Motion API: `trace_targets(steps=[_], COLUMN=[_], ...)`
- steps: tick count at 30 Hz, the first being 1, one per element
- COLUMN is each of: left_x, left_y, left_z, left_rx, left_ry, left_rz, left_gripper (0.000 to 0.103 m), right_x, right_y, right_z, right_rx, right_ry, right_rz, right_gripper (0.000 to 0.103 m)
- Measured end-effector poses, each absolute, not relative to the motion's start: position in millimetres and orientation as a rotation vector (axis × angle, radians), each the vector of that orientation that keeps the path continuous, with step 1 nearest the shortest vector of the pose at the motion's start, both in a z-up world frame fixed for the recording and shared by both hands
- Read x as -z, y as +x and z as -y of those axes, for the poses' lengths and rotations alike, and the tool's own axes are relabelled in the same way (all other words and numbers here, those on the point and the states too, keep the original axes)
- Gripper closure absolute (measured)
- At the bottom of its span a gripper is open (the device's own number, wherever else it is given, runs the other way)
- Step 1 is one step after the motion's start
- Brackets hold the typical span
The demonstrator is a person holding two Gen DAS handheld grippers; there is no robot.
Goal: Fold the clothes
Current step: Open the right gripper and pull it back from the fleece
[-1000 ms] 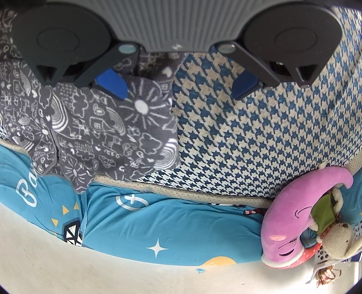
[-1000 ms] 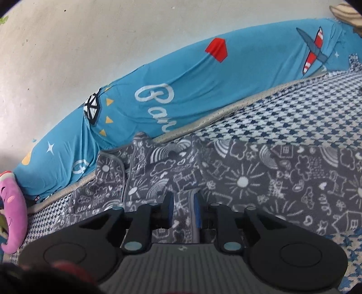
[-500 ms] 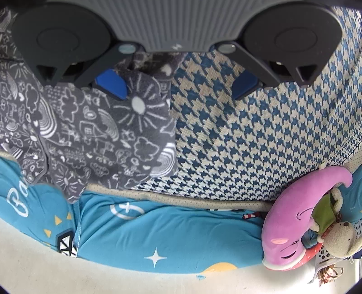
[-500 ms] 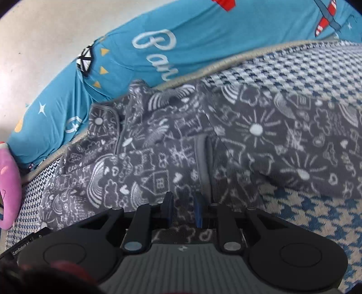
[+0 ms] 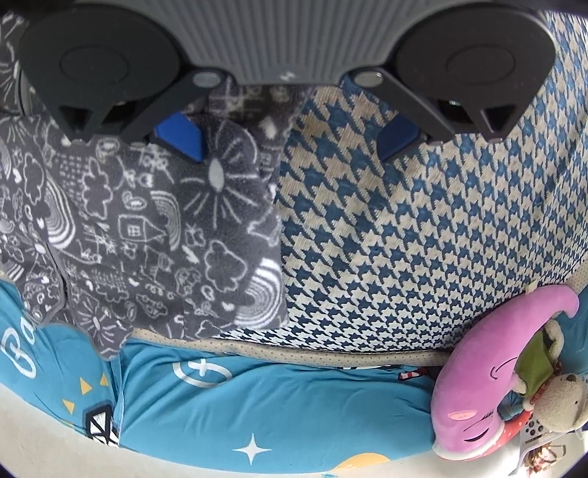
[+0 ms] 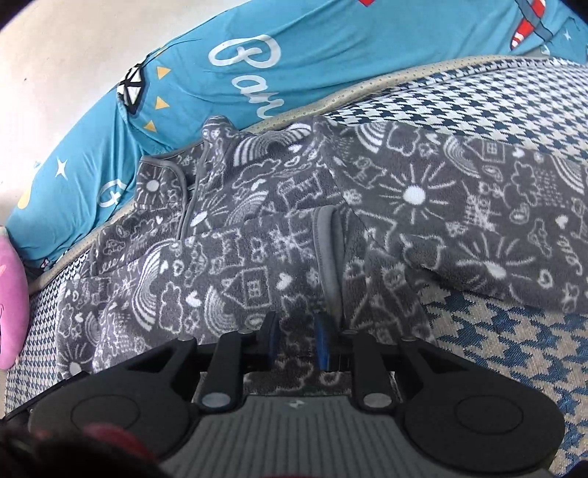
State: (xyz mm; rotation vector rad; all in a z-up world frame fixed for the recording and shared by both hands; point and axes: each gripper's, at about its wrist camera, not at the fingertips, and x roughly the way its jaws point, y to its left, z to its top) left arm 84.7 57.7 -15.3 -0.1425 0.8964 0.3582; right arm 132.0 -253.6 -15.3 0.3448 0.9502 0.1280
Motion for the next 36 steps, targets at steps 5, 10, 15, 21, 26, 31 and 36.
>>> trace_targets(steps=[5, 10, 15, 21, 26, 31, 36], left_x=[17, 2, -5, -10, -15, -20, -24], left_y=[85, 77, 73, 67, 59, 52, 47], left_z=[-59, -47, -38, -38, -44, -48, -50], left_rx=[-0.351, -0.335, -0.291, -0.289, -0.278, -0.274, -0.274], left_ry=[-0.151, -0.089, -0.047, -0.008, -0.017, -0.037, -0.044], left_rz=[-0.907, -0.839, -0.815, -0.792, -0.786, -0.771, -0.761], left_gripper=[0.000, 0.000, 0.000, 0.000, 0.000, 0.000, 0.000], right_x=[2, -16, -29, -37, -38, -39, -33], right_y=[121, 109, 96, 75, 54, 33, 18], right_z=[256, 273, 308, 366, 417, 463, 503], right_rx=[-0.157, -0.108, -0.009, 0.145, 0.265, 0.361, 0.465], right_ry=[0.329, 0.329, 0.379, 0.476, 0.567, 0.665, 0.751], right_rz=[-0.917, -0.869, -0.846, -0.819, -0.818, -0.806, -0.790], right_gripper=[0.077, 0.075, 0.075, 0.072, 0.071, 0.071, 0.070])
